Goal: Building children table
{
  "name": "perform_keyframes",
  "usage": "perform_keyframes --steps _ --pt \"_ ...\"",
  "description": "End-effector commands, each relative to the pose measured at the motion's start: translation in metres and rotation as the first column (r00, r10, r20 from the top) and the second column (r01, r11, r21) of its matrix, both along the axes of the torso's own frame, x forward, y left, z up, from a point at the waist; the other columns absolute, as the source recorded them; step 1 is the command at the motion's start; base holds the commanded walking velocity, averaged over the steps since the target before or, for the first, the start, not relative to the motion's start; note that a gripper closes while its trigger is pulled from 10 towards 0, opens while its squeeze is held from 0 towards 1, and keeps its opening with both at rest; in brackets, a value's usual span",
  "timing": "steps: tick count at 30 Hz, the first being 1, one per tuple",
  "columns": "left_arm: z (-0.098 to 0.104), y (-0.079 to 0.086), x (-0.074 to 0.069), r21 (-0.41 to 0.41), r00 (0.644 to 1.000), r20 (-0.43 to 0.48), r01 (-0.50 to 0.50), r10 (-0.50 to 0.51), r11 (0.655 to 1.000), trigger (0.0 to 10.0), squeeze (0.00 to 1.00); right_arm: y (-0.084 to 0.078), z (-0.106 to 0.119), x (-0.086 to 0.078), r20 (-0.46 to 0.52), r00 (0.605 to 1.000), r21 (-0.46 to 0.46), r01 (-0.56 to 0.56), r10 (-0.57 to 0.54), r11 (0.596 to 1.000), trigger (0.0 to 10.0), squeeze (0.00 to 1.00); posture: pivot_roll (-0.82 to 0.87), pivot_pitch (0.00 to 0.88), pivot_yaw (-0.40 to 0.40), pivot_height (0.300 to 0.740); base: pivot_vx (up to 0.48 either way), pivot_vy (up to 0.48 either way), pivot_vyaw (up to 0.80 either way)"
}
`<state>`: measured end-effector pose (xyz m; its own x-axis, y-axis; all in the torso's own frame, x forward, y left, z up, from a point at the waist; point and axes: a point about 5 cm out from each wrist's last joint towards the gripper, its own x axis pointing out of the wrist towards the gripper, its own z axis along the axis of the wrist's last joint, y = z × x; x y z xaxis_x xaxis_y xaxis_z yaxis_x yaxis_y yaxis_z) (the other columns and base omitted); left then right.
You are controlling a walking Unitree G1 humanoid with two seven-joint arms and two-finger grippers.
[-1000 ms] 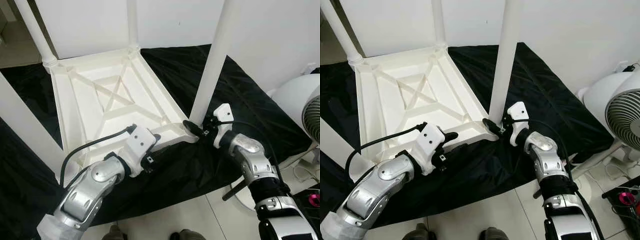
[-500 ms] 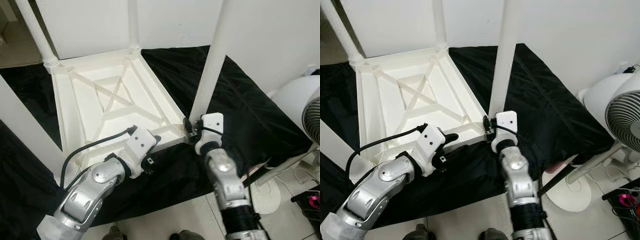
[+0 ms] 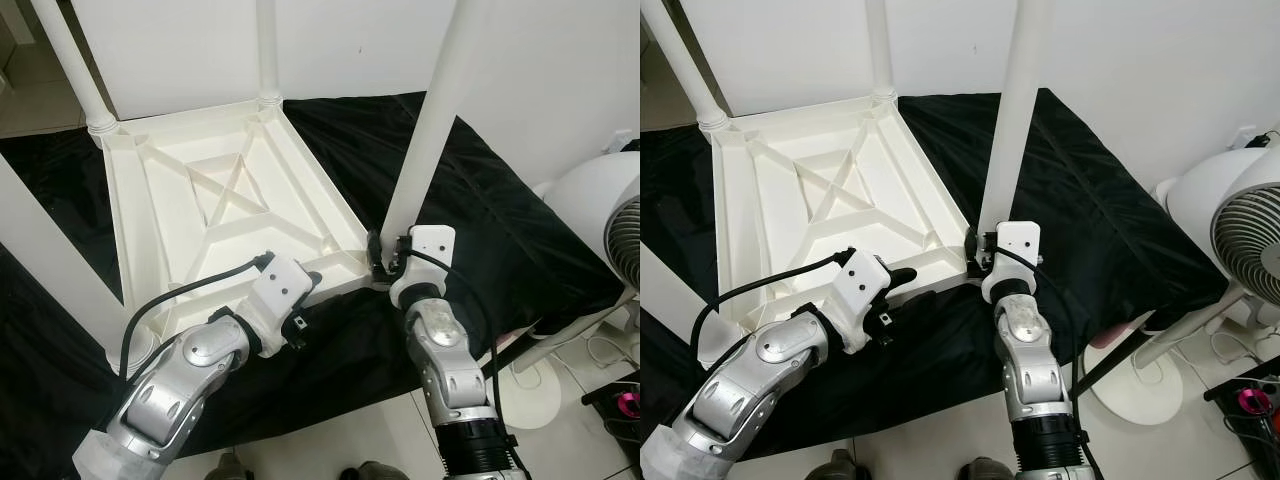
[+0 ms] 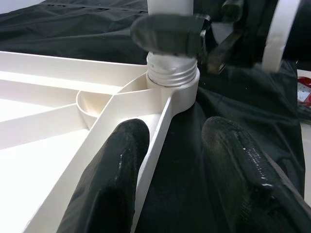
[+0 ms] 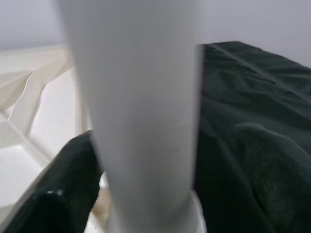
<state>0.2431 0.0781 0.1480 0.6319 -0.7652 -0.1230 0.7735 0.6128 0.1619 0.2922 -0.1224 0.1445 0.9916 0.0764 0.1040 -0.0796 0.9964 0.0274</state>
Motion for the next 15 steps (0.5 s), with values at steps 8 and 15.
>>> perform_keyframes --steps 8,15 --pt "-0.004 -0.001 -0.005 0.017 0.995 -0.03 0.091 -0.091 0.996 10.0 0.0 -0.025 -0.001 0.001 -0.029 0.961 -0.128 -0.276 0.275 0.953 10.0 0.0 -0.07 0.0 -0.008 0.74 0.0 0.0 0.0" --pt "-0.004 -0.001 -0.006 0.019 0.995 -0.027 0.098 -0.098 0.995 10.0 0.0 -0.034 -0.007 0.011 -0.106 0.856 -0.231 -0.516 0.506 0.825 10.0 0.0 -0.07 0.0 -0.001 0.74 0.0 0.0 0.0"
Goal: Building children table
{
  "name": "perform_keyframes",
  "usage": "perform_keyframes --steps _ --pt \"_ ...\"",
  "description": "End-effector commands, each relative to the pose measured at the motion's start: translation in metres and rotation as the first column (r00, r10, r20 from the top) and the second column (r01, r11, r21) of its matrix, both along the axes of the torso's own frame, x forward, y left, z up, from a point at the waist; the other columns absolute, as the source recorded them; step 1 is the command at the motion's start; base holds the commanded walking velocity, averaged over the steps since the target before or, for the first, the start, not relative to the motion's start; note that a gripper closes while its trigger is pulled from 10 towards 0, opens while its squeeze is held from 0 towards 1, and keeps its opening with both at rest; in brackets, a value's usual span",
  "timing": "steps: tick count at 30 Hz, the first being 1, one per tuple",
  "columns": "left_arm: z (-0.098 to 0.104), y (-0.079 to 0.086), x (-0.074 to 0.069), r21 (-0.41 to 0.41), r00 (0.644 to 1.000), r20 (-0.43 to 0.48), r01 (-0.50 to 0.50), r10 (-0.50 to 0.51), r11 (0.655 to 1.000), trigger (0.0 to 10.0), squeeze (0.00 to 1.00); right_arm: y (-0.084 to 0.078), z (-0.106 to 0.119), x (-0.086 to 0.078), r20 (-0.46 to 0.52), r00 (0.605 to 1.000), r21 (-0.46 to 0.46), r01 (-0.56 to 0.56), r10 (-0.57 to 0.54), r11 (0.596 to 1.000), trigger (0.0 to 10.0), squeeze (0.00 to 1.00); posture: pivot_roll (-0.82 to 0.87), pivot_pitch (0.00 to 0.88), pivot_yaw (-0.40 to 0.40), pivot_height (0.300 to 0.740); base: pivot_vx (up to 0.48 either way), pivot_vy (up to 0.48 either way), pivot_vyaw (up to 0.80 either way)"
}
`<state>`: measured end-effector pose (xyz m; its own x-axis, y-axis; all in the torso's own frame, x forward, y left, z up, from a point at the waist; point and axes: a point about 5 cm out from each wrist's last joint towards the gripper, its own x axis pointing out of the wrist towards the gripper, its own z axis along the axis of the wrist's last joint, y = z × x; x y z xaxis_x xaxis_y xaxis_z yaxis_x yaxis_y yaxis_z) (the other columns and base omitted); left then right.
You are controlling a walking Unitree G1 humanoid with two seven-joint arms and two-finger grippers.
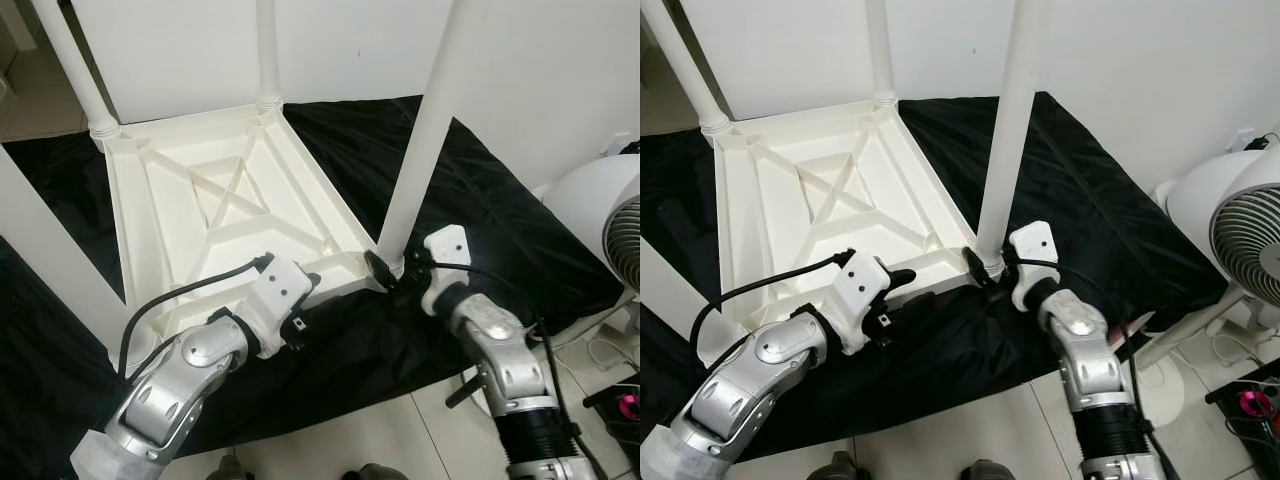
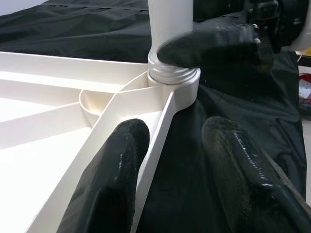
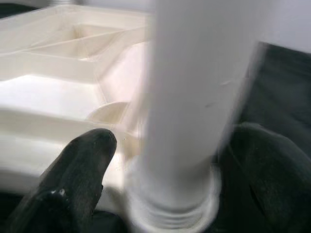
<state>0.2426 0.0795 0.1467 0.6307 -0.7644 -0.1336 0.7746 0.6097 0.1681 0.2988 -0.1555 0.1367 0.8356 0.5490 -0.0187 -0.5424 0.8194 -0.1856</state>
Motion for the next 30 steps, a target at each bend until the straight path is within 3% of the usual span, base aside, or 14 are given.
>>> perform_keyframes --steps 1,8,14,15,16,17,18,19,28,29,30 --pt "-0.002 -0.003 -0.005 0.008 0.995 -0.025 0.098 -0.098 0.995 10.0 0.0 -0.002 0.002 0.008 0.002 0.998 -0.021 -0.069 0.069 0.997 10.0 0.0 -0.07 0.0 0.0 0.74 0.0 0.0 0.0" --pt "-0.001 -0.004 -0.005 0.006 0.994 -0.023 0.107 -0.107 0.994 10.0 0.0 -0.003 0.004 0.033 -0.021 0.991 -0.08 -0.131 0.129 0.988 10.0 0.0 -0.07 0.0 0.004 0.74 0.0 0.0 0.0" --pt "-0.001 -0.004 -0.006 0.007 0.993 -0.023 0.113 -0.113 0.994 10.0 0.0 0.003 0.007 0.04 -0.03 0.985 -0.097 -0.175 0.173 0.98 10.0 0.0 -0.06 0.0 0.002 0.74 0.0 0.0 0.0" --pt "-0.001 -0.004 -0.006 0.008 0.993 -0.022 0.113 -0.113 0.994 10.0 0.0 0.004 0.006 0.042 -0.043 0.981 -0.099 -0.192 0.188 0.976 8.8 0.0 -0.06 0.0 0.002 0.74 0.0 0.0 0.0" --pt "0.0 -0.003 -0.006 0.009 0.994 -0.022 0.112 -0.112 0.994 10.0 0.0 0.006 0.004 0.043 -0.051 0.977 -0.105 -0.213 0.209 0.971 2.6 0.0 -0.06 0.0 0.002 0.74 0.0 0.0 0.0" --pt "0.0 -0.003 -0.006 0.009 0.994 -0.022 0.112 -0.112 0.994 10.0 0.0 0.006 0.004 0.043 -0.051 0.977 -0.105 -0.213 0.209 0.971 2.6 0.0 -0.06 0.0 0.002 0.74 0.0 0.0 0.0" --pt "0.0 -0.003 -0.007 0.01 0.994 -0.022 0.11 -0.109 0.994 10.0 0.0 0.006 0.002 0.043 -0.061 0.972 -0.103 -0.23 0.225 0.968 0.1 0.0 -0.05 0.0 -0.004 0.74 0.0 0.0 0.0" --pt "0.0 -0.003 -0.008 0.01 0.994 -0.022 0.107 -0.107 0.994 10.0 0.0 0.006 0.0 0.042 -0.072 0.969 -0.1 -0.244 0.237 0.965 0.0 0.0 -0.04 0.0 -0.007 0.74 0.0 0.0 0.0" --pt "-0.001 0.0 -0.01 0.009 0.995 -0.031 0.094 -0.094 0.996 10.0 0.0 0.003 -0.013 0.037 -0.115 0.959 -0.048 -0.266 0.259 0.963 0.0 0.0 -0.04 0.0 -0.006 0.74 0.0 0.0 0.0" --pt "-0.001 0.0 -0.01 0.01 0.995 -0.031 0.094 -0.094 0.995 10.0 0.0 0.003 -0.014 0.037 -0.113 0.961 -0.047 -0.257 0.251 0.965 1.9 0.0 -0.04 0.0 -0.006 0.74 0.0 0.0 0.0" --pt "-0.001 0.0 -0.009 0.011 0.995 -0.031 0.095 -0.095 0.995 10.0 0.0 0.002 -0.014 0.037 -0.116 0.964 -0.021 -0.243 0.239 0.97 10.0 0.0 -0.04 0.0 -0.006 0.74 0.0 0.0 0.0"
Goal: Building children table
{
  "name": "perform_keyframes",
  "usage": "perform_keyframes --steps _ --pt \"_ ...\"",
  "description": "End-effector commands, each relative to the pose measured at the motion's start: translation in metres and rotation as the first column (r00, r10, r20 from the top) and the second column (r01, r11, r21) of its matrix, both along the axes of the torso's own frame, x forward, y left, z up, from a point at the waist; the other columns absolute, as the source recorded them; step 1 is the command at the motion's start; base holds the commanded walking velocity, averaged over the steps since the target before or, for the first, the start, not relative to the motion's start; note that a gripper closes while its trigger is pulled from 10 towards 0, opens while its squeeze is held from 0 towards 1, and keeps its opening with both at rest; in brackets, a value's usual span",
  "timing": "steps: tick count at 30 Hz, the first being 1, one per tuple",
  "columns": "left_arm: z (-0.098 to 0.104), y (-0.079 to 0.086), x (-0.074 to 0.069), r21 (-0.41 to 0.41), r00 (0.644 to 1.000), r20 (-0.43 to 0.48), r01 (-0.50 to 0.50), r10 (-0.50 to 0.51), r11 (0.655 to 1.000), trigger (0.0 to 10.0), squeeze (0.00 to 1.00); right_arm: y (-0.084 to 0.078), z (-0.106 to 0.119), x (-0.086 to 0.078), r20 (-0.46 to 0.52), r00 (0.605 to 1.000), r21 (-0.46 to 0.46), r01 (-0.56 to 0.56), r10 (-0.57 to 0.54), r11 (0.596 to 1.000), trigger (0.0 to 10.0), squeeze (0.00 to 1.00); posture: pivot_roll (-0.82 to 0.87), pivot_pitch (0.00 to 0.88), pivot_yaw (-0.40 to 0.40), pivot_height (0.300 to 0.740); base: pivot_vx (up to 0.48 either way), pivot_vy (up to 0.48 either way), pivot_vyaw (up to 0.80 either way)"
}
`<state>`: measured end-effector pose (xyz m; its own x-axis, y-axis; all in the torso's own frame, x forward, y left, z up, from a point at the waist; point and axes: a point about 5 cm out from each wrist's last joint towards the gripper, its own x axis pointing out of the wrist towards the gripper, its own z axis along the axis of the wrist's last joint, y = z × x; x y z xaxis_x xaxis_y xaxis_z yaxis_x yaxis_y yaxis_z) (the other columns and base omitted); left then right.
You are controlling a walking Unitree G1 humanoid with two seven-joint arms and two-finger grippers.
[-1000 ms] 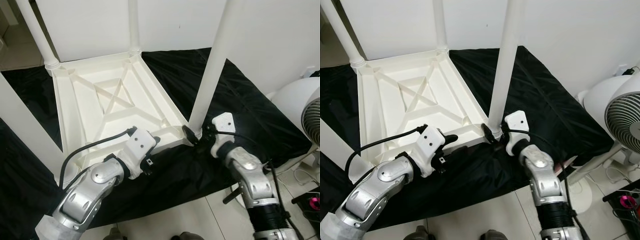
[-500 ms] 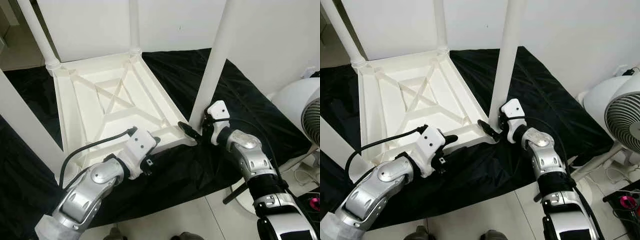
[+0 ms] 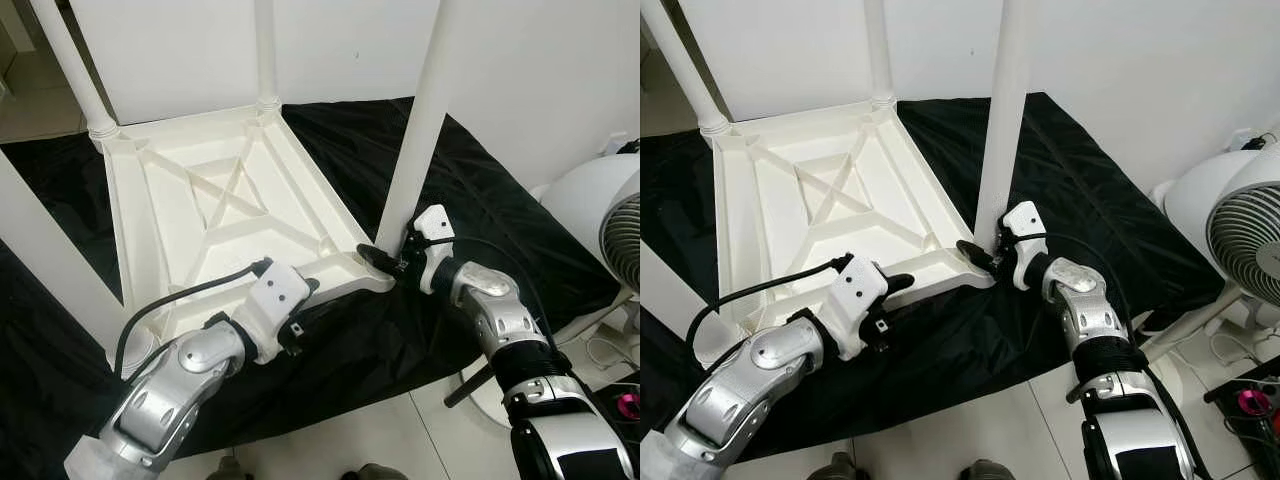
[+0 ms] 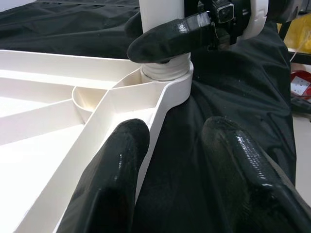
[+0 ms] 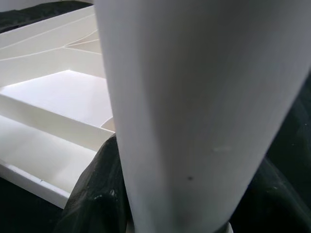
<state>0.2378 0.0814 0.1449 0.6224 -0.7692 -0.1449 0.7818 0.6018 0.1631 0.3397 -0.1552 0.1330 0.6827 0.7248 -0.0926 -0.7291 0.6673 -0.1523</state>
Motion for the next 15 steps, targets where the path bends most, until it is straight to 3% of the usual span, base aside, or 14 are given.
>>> perform_keyframes --steps 1,6,7,12,14,15 --pt "0.0009 -0.0016 -0.004 0.006 0.996 -0.019 0.086 -0.086 0.996 10.0 0.0 0.002 -0.0097 -0.0051 -0.032 0.999 0.001 0.003 -0.003 1.0 10.0 0.0 -0.05 0.0 -0.005 0.74 0.0 0.0 0.0" --pt "0.0012 -0.0019 -0.0033 0.006 0.996 -0.018 0.087 -0.087 0.996 10.0 0.0 0.0015 -0.0089 -0.0049 -0.015 0.997 0.009 0.071 -0.071 0.997 10.0 0.0 -0.05 0.0 -0.005 0.74 0.0 0.0 0.0" --pt "0.0013 -0.0027 -0.0043 0.004 0.996 -0.019 0.09 -0.09 0.996 10.0 0.0 0.0015 -0.0079 -0.0044 -0.005 0.985 0.001 0.173 -0.173 0.985 10.0 0.0 -0.06 0.0 -0.006 0.74 0.0 0.0 0.0" --pt "0.0012 -0.0031 -0.0045 0.003 0.996 -0.021 0.091 -0.09 0.996 10.0 0.0 0.0048 -0.0065 -0.0066 -0.02 0.966 0.035 0.26 -0.259 0.965 10.0 0.0 -0.06 0.004 -0.009 0.74 0.0 0.0 0.0" --pt "0.0011 -0.0036 -0.0048 -0.001 0.996 -0.023 0.089 -0.089 0.996 10.0 0.0 0.0111 -0.0079 -0.0128 -0.057 0.918 0.1 0.395 -0.391 0.913 10.0 0.0 -0.06 0.012 -0.01 0.74 0.0 0.0 0.0" --pt "0.0011 -0.0036 -0.0048 -0.001 0.996 -0.023 0.089 -0.089 0.996 10.0 0.0 0.0111 -0.0079 -0.0128 -0.057 0.918 0.1 0.395 -0.391 0.913 10.0 0.0 -0.06 0.012 -0.01 0.74 0.0 0.0 0.0"
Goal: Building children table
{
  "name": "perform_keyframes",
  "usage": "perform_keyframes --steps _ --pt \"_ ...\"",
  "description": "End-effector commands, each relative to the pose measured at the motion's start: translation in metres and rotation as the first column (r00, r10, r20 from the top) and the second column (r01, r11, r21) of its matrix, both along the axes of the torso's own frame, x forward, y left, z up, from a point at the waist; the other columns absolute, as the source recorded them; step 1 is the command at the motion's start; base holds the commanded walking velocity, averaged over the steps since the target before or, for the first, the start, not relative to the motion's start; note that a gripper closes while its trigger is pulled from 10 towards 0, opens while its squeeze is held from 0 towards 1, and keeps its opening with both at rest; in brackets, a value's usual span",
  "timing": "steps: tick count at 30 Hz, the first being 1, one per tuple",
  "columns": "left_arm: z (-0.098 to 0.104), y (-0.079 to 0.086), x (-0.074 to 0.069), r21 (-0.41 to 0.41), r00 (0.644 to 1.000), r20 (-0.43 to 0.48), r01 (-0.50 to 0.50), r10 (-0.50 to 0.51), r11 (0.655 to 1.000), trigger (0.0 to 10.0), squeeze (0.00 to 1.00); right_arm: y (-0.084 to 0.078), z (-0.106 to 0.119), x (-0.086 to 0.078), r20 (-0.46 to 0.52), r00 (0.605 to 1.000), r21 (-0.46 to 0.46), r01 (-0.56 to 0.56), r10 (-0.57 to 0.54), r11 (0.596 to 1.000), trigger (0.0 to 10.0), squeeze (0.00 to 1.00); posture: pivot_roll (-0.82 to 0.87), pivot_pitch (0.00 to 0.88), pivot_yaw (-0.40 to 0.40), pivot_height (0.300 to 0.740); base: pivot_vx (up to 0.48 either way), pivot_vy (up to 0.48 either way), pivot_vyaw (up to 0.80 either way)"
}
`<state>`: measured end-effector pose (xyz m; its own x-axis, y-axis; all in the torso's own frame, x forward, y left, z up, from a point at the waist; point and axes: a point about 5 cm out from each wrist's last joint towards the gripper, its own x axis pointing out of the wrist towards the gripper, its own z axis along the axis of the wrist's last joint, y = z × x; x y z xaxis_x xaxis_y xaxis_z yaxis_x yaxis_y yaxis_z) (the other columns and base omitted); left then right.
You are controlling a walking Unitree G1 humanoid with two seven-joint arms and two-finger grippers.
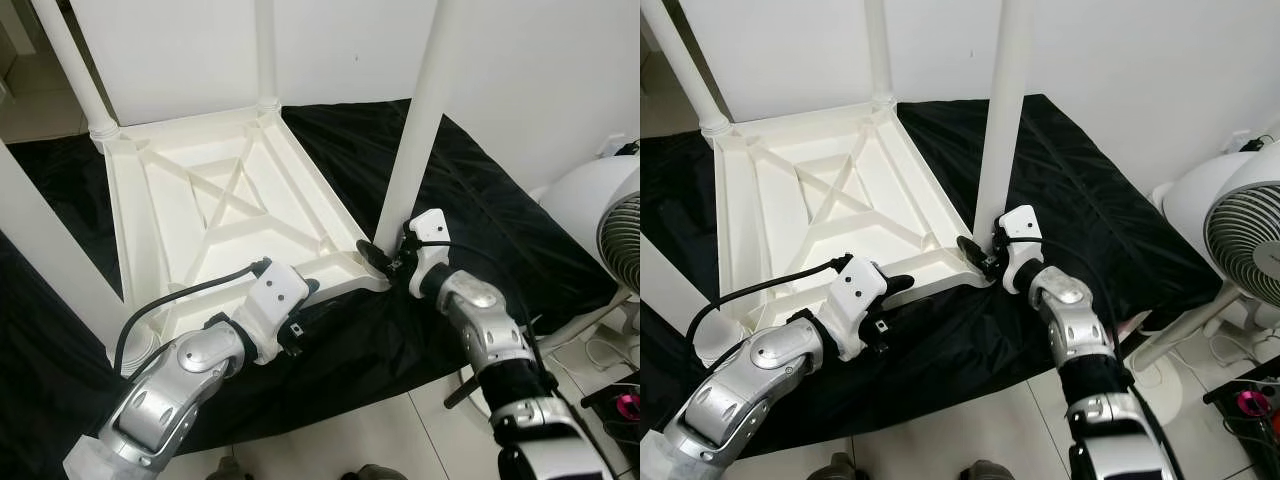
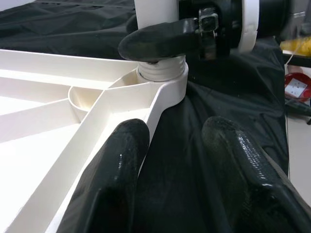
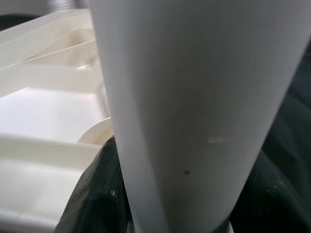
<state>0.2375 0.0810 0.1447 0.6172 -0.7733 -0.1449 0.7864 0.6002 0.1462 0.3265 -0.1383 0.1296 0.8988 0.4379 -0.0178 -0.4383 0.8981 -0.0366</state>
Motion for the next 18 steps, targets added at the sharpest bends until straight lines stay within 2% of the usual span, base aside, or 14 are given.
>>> perform_keyframes --steps 1,2,3,6,7,8,10,13,18 --pt "0.001 -0.003 -0.005 0.007 0.997 -0.012 0.083 -0.082 0.997 10.0 0.0 -0.003 -0.009 -0.006 -0.067 0.975 0.039 0.216 -0.213 0.976 10.0 0.0 -0.06 0.017 -0.012 0.74 0.0 0.0 0.0" --pt "0.001 -0.003 -0.005 0.007 0.997 -0.012 0.083 -0.082 0.997 10.0 0.0 -0.003 -0.009 -0.006 -0.067 0.975 0.039 0.216 -0.213 0.976 10.0 0.0 -0.06 0.017 -0.012 0.74 0.0 0.0 0.0" --pt "0.001 -0.003 -0.005 0.007 0.997 -0.013 0.082 -0.082 0.997 10.0 0.0 -0.001 -0.011 -0.01 -0.072 0.953 0.042 0.299 -0.296 0.953 10.0 0.0 -0.06 0.022 -0.013 0.74 0.0 0.0 0.0" --pt "0.001 -0.002 -0.005 0.007 0.997 -0.014 0.082 -0.082 0.997 10.0 0.0 0.001 -0.011 -0.013 -0.066 0.932 0.033 0.36 -0.357 0.932 10.0 0.0 -0.07 0.028 -0.015 0.74 0.0 0.0 0.0" --pt "0.001 -0.002 -0.005 0.008 0.997 -0.013 0.082 -0.082 0.997 10.0 0.0 0.004 -0.011 -0.017 -0.056 0.902 0.033 0.43 -0.428 0.902 10.0 0.0 -0.06 0.034 -0.018 0.74 0.0 0.0 0.0" --pt "0.001 -0.002 -0.005 0.008 0.997 -0.013 0.082 -0.082 0.997 10.0 0.0 0.004 -0.011 -0.017 -0.056 0.902 0.033 0.43 -0.428 0.902 10.0 0.0 -0.06 0.034 -0.018 0.74 0.0 0.0 0.0" --pt "0.002 -0.001 -0.005 0.01 0.997 -0.014 0.08 -0.08 0.997 10.0 0.0 0.019 -0.008 -0.025 -0.04 0.852 0.06 0.524 -0.523 0.85 10.0 0.0 -0.06 0.043 -0.015 0.74 0.0 0.0 0.0" --pt "0.002 0.0 -0.005 0.01 0.997 -0.016 0.078 -0.078 0.997 10.0 0.0 0.028 -0.002 -0.027 -0.023 0.858 0.071 0.514 -0.514 0.855 10.0 0.0 -0.07 0.052 -0.011 0.74 0.0 0.0 0.0" --pt "0.001 0.0 -0.006 0.011 0.997 -0.021 0.081 -0.08 0.997 10.0 0.0 0.025 0.002 -0.027 -0.025 0.864 0.057 0.503 -0.503 0.862 10.0 0.0 -0.08 0.06 -0.011 0.74 0.0 0.0 0.0"
